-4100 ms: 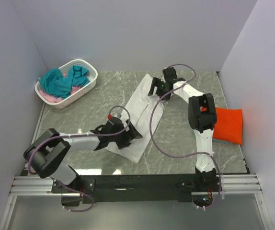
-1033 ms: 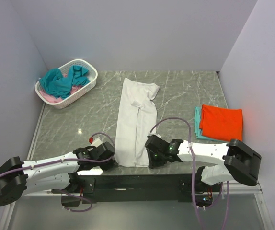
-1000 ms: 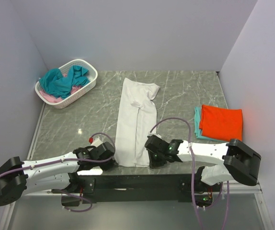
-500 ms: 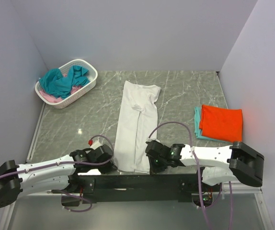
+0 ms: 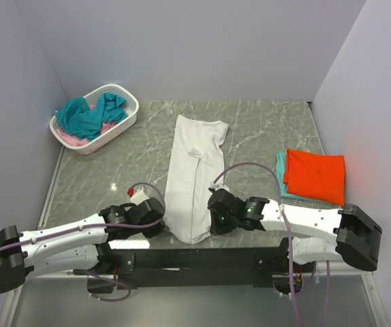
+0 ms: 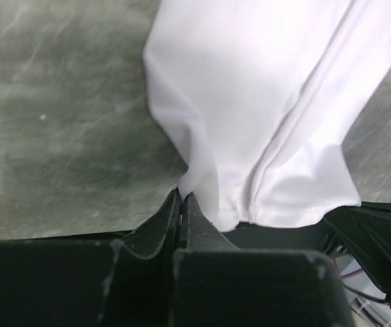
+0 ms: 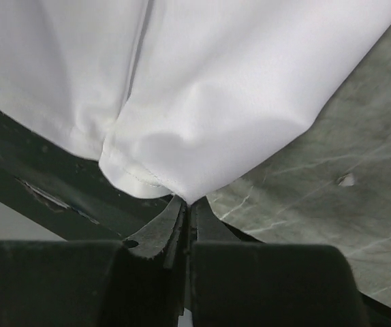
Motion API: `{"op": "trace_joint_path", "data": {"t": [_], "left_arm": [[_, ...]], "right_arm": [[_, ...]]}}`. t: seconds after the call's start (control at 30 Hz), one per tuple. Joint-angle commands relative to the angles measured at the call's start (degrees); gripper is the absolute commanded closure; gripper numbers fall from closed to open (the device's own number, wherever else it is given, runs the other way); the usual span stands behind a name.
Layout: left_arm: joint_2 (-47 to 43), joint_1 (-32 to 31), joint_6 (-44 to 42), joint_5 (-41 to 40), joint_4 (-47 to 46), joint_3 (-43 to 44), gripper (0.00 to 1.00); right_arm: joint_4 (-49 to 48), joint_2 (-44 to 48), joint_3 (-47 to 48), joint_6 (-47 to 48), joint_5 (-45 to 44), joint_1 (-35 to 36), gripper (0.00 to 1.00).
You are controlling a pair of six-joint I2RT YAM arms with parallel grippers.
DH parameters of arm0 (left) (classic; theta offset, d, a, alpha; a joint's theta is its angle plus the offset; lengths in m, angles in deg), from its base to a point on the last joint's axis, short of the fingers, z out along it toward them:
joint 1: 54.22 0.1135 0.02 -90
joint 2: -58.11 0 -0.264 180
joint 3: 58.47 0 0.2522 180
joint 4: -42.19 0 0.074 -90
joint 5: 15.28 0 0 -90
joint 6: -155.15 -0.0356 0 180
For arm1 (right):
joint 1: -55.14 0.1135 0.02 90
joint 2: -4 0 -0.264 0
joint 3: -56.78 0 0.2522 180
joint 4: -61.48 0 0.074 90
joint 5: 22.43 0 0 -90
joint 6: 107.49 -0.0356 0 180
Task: Fold and stack the t-shirts
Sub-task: Fold the tshirt
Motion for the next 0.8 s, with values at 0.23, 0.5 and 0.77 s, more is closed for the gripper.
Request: {"op": "trace_joint_path", "data": {"t": [0.23, 0.5, 0.77], "left_arm": [[8.65, 6.61, -10.52, -5.75, -3.19, 10.39, 0.99], [16.39, 11.9, -17.64, -6.62, -6.19, 19.08, 0.99], [21.66, 18.32, -24.05, -3.55, -8.47, 23.66, 0.99]], "right_arm": [[-1.1, 2.39, 5.85, 6.27, -3.5, -8.05, 1.0], [-2.59, -0.51, 8.4, 10.32, -2.72, -14.2, 1.0], [-2.77, -3.41, 13.67, 14.27, -1.66, -19.65, 1.0]]}}
